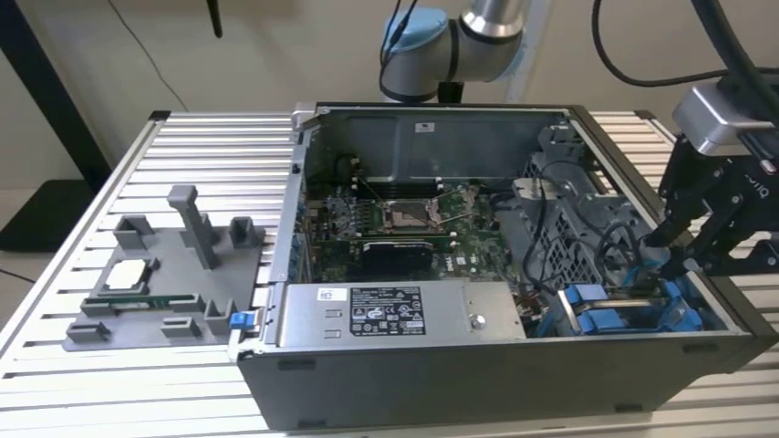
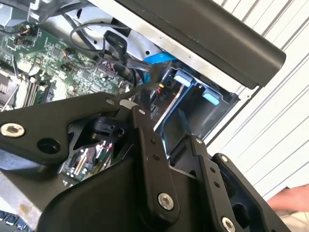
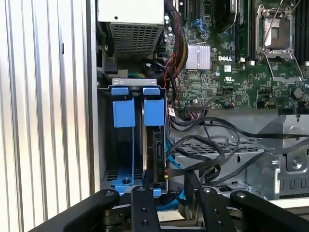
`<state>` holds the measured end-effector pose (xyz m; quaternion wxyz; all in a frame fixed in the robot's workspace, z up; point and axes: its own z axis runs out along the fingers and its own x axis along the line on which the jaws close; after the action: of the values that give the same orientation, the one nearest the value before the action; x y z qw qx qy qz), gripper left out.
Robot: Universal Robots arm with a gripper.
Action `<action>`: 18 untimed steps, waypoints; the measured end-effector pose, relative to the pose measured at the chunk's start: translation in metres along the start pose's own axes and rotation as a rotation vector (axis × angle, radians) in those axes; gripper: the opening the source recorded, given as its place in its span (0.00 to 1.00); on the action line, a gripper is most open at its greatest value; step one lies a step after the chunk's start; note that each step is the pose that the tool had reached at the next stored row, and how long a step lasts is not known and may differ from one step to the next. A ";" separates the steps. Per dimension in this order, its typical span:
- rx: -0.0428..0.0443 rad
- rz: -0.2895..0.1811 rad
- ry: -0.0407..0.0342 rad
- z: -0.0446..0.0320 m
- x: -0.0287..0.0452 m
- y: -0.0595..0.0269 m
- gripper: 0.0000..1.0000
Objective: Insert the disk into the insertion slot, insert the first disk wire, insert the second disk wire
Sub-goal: 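Insert the second disk wire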
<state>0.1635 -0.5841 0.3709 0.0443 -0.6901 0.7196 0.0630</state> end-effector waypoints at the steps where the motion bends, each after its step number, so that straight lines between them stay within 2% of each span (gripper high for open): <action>1: -0.0006 0.000 0.0005 -0.0017 -0.0017 0.0001 1.00; 4: -0.0008 0.000 0.0024 -0.0041 -0.0067 0.0004 1.00; 7: -0.0009 0.000 0.0024 -0.0041 -0.0080 -0.0015 1.00; 18: -0.0034 -0.017 0.0028 -0.0039 -0.0099 -0.0220 1.00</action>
<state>0.1860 -0.5758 0.3756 0.0427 -0.6962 0.7138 0.0629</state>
